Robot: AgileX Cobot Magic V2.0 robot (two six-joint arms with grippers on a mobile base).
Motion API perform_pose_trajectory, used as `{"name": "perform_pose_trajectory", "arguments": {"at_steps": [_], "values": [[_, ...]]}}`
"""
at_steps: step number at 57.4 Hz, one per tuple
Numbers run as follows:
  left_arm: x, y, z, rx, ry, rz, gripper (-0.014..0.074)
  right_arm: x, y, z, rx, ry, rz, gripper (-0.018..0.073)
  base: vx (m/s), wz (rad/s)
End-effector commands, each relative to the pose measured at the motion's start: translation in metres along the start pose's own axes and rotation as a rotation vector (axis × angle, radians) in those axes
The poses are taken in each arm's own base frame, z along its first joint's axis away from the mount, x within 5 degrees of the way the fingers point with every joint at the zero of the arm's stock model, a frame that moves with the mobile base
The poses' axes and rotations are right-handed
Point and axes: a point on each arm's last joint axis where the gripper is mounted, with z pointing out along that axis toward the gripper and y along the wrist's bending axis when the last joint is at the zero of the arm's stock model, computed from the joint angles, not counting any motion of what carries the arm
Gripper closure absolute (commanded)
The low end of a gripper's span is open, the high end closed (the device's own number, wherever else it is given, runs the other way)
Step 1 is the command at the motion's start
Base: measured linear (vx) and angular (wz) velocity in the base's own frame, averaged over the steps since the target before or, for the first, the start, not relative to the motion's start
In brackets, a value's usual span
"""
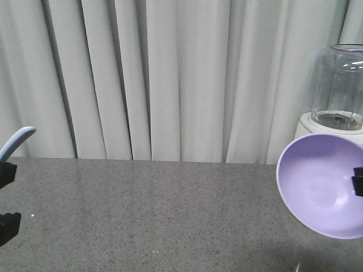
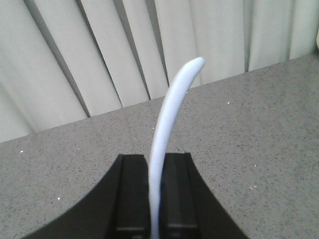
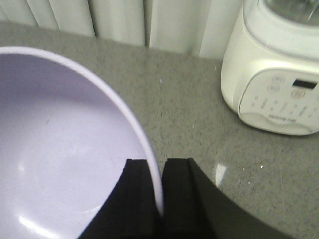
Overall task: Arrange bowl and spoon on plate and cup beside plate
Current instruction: 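Grasp the lavender bowl rim with the right gripper and lift it, then drive the base, carrying spoon and bowl, to the pale blue plate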
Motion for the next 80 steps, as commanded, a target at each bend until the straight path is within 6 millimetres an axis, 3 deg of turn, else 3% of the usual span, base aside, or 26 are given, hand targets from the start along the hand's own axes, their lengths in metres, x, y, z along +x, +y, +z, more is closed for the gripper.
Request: {"name": "perform_pose_trajectory", "arguments": {"at_steps": [1, 7, 16, 80], "values": [[-0.013, 0.002, -0.007, 0.018, -0.091, 0.004, 0.0596, -0.004, 0.006, -0.033, 0.009, -0.174, -0.001, 0.0571, 0.0, 0.0], [-0.013, 0.002, -0.007, 0.018, -0.091, 0.004, 0.0596, 0.026, 0.011, -0.045, 0.017, -0.203, -0.01, 0.0571, 0.0, 0.0], [-0.014, 0.002, -0.007, 0.023, -0.097, 0.004, 0.0596, 0.045, 0.013, -0.054, 0.032, -0.245, -0.014, 0.0571, 0.0, 0.0], [-0.014, 0.002, -0.007, 0.022, -0.095, 0.004, 0.0596, 0.046, 0.014, -0.054, 0.026, -0.243, -0.01, 0.0571, 0.0, 0.0]]}}
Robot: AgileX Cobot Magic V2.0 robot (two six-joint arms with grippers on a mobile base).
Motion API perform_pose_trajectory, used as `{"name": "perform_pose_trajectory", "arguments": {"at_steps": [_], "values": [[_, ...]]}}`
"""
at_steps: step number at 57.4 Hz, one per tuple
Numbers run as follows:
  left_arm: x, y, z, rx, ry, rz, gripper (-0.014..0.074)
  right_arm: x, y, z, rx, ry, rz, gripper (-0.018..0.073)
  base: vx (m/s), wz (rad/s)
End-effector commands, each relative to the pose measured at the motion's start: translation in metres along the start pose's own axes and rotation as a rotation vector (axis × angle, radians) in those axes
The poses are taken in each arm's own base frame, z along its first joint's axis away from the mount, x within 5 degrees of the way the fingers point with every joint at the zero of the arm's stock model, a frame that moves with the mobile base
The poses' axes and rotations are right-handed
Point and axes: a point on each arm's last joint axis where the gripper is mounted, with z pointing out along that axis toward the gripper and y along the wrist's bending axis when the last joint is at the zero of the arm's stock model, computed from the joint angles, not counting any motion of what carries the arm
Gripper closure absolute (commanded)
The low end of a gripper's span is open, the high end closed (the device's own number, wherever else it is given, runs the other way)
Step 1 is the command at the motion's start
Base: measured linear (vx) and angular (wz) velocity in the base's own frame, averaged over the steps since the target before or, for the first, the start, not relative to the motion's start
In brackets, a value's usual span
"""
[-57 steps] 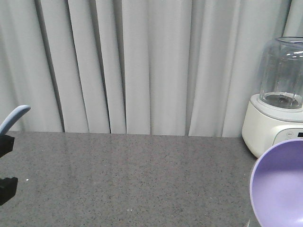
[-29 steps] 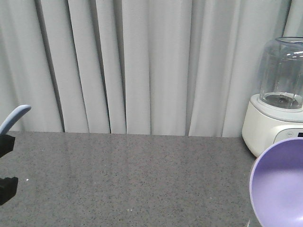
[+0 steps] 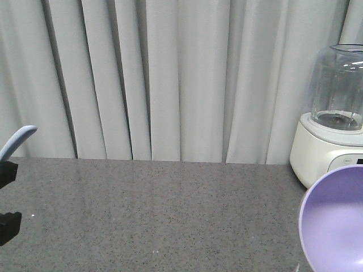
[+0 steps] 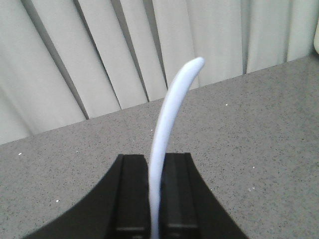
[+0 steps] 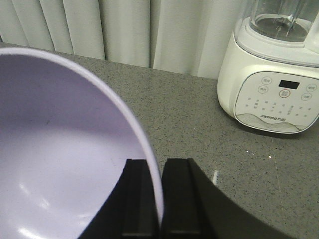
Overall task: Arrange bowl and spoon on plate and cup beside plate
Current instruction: 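Drive the base, carrying spoon and bowl, to the pale blue plate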
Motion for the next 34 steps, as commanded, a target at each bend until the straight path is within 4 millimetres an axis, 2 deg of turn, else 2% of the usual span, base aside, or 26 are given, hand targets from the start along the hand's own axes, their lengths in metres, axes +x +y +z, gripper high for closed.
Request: {"name": "perform_pose_trajectory", "arguments": {"at_steps": [1, 34], "values": [[-0.0132, 0.0025, -0.007, 0.016, -0.089, 0.004, 0.0596, -0.0155, -0.0011, -0.0064, 0.019, -0.116, -0.001, 0.0571, 0.0, 0.0], [-0.013, 0.002, -0.0061, 0.016, -0.086, 0.006, 0.0596, -0.0153, -0.0011, -0.0064, 0.018, -0.114, -0.001, 0.0571, -0.03, 0.0]]}}
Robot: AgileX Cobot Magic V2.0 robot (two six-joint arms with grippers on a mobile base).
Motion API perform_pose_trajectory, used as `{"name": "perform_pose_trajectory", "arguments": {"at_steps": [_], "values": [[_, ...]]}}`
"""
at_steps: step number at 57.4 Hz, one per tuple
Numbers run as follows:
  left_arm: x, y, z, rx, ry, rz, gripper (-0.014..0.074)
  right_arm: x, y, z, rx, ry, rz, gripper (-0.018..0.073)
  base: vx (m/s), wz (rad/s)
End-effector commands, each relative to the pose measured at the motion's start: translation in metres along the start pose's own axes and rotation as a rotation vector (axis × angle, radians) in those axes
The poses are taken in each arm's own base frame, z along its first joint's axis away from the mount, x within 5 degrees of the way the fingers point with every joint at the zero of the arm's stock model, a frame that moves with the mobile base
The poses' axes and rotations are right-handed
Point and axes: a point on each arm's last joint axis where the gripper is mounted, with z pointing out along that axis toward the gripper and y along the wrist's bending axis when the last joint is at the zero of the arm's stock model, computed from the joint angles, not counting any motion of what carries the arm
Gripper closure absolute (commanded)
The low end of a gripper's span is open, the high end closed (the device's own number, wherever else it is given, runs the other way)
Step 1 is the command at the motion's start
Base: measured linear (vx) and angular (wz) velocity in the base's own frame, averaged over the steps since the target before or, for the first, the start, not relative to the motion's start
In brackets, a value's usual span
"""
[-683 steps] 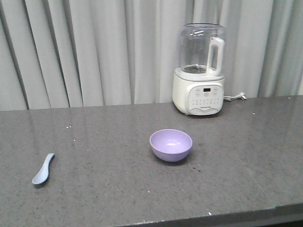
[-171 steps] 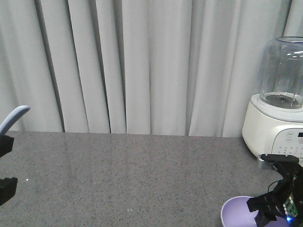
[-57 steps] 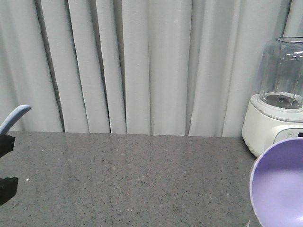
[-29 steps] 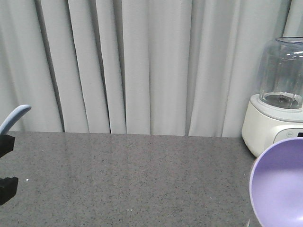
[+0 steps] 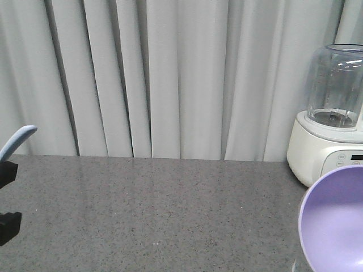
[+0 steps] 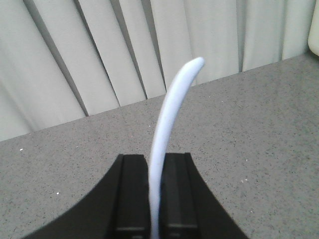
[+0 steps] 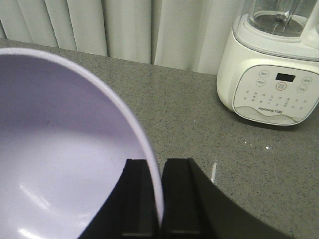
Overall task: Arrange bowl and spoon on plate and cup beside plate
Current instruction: 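Drive the base, carrying spoon and bowl, to the pale blue plate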
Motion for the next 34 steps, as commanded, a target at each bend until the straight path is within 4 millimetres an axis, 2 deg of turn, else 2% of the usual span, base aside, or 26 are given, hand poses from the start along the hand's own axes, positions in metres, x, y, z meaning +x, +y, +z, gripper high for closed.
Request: {"name": "perform_pose_trajectory", "arguments": {"at_steps": [1, 34], "values": [[-0.013, 0.002, -0.0061, 0.016, -0.086, 0.006, 0.0596, -0.0154, -0.0011, -0.0064, 0.018, -0.115, -0.001, 0.0571, -0.11, -0.03], [-0.0128, 0.0022, -0.0061, 0.014, -0.084, 0.005, 0.0596, -0.0154, -0.0011, -0.0061, 0.018, -0.113, 0.0, 0.0571, -0.18, 0.02]]}}
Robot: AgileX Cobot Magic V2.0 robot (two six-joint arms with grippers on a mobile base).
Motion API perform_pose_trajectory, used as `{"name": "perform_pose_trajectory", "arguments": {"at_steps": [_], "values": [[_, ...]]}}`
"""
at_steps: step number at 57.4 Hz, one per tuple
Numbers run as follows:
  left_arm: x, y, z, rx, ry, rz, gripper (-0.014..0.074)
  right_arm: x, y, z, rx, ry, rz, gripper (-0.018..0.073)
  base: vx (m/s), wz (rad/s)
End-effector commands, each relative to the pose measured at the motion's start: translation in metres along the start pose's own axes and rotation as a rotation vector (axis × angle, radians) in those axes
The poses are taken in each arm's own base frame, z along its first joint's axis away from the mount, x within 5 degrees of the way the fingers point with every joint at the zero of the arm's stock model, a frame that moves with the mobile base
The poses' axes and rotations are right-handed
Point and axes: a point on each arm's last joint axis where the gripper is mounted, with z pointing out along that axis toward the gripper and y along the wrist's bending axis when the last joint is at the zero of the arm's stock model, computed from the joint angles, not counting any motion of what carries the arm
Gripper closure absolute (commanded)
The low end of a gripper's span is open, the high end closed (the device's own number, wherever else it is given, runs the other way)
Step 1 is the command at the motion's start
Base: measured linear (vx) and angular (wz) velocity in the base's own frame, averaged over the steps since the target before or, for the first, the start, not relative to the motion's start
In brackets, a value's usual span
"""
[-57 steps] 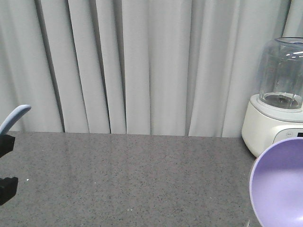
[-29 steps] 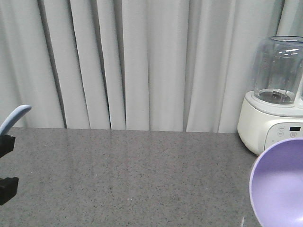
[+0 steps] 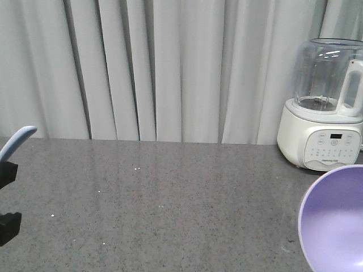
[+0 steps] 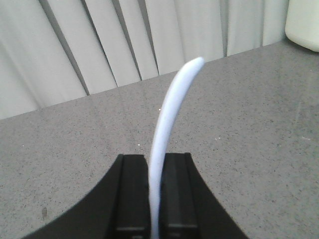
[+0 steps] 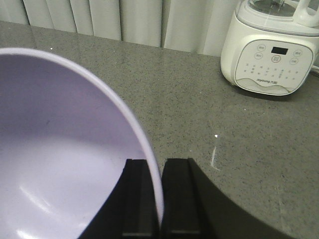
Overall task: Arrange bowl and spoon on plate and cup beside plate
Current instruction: 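Drive the base, carrying spoon and bowl, to the pale blue plate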
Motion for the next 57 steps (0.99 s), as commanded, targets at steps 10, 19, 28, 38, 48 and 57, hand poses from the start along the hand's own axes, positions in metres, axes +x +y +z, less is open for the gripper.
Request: {"name": "perform_pose_trajectory", "arguments": {"at_steps": [10, 19, 28, 38, 48, 57], "values": [[-0.0131, 0.0024, -0.0065, 0.014, -0.085, 0.004, 0.0596, -0.0153, -0.0012, -0.0061, 0.019, -0.113, -0.001, 0.0571, -0.2, -0.14], [-0.0131, 0.0024, -0.0065, 0.014, -0.085, 0.004, 0.0596, -0.0155, -0.0012, -0.0061, 0.02, -0.115, -0.001, 0.0571, -0.2, -0.29], [-0.0131, 0.0024, -0.0065, 0.014, -0.085, 0.004, 0.0596, -0.0154, -0.0012, -0.0061, 0.019, -0.113, -0.001, 0.0571, -0.19, -0.4], [-0.0131, 0.0024, -0.0065, 0.014, -0.085, 0.004, 0.0596, -0.0154, -0.0012, -0.0061, 0.019, -0.113, -0.001, 0.0571, -0.16, -0.48], [-0.0131, 0.0024, -0.0065, 0.014, -0.085, 0.004, 0.0596, -0.0154, -0.0012, -0.0061, 0.019, -0.113, -0.001, 0.0571, -0.12, -0.52], [-0.0131, 0.0024, -0.0065, 0.014, -0.085, 0.004, 0.0596, -0.0154, -0.0012, -0.0061, 0.019, -0.113, -0.001, 0.0571, -0.08, -0.55]]}}
